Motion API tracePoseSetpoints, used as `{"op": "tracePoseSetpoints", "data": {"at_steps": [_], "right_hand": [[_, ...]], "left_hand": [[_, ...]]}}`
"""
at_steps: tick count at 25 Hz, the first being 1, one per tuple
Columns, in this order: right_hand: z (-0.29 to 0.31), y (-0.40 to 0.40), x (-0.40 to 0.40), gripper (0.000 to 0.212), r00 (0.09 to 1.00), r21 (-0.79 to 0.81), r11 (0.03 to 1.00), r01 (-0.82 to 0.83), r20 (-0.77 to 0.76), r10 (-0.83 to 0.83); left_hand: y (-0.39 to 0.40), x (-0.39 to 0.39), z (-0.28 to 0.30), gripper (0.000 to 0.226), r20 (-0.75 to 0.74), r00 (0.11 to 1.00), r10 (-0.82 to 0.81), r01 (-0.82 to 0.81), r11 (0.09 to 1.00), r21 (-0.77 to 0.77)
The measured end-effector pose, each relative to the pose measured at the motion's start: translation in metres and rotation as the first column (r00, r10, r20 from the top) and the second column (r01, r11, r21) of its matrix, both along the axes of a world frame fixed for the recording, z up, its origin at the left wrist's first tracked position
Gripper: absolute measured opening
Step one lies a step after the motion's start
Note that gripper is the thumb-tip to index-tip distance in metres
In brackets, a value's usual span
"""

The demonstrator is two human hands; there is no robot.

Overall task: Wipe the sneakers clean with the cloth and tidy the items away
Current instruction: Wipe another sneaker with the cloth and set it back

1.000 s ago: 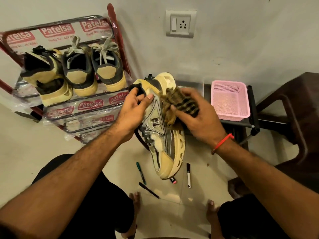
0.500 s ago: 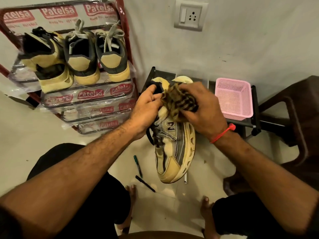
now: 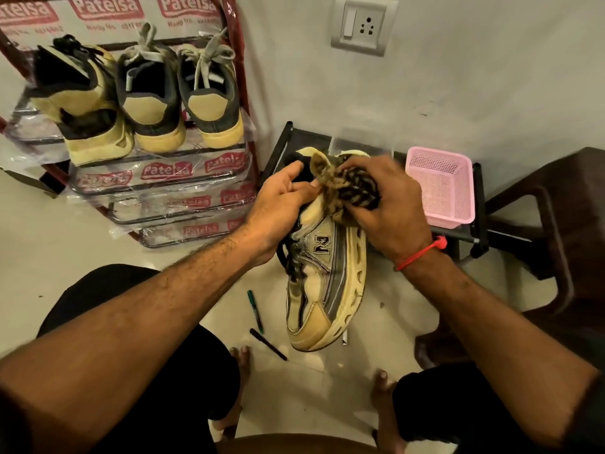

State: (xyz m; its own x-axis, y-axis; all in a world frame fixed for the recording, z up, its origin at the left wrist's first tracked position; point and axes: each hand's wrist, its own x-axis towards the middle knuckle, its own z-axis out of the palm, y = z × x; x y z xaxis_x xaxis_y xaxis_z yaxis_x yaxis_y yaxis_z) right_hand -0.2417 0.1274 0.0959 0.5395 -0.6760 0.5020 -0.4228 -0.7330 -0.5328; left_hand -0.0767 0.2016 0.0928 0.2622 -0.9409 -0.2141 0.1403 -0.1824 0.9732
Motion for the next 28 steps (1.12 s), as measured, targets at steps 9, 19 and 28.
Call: {"op": "tracePoseSetpoints", "data": {"at_steps": [9, 19, 28], "right_hand": [[-0.005, -0.008, -0.003, 0.048, 0.998, -0.032, 0.998, 0.058, -0.037, -0.059], [-0.040, 0.067, 0.001, 0.055, 0.915, -0.030, 0.929, -0.369, -0.190, 0.357], [-0.021, 0.031, 0.006, 0.047, 0.990, 0.093, 0.986, -0.137, -0.001, 0.138]], "left_hand": [[0.001, 0.009, 0.003, 0.037, -0.059, 0.998, 0.017, -0.017, 1.000, 0.006], [-0.003, 0.047, 0.002, 0.042, -0.156, 0.939, 0.307, -0.304, 0.952, 0.042], [-0.012, 0.032, 0.002, 0.049, -0.186, 0.945, 0.270, -0.275, 0.962, 0.001]]}}
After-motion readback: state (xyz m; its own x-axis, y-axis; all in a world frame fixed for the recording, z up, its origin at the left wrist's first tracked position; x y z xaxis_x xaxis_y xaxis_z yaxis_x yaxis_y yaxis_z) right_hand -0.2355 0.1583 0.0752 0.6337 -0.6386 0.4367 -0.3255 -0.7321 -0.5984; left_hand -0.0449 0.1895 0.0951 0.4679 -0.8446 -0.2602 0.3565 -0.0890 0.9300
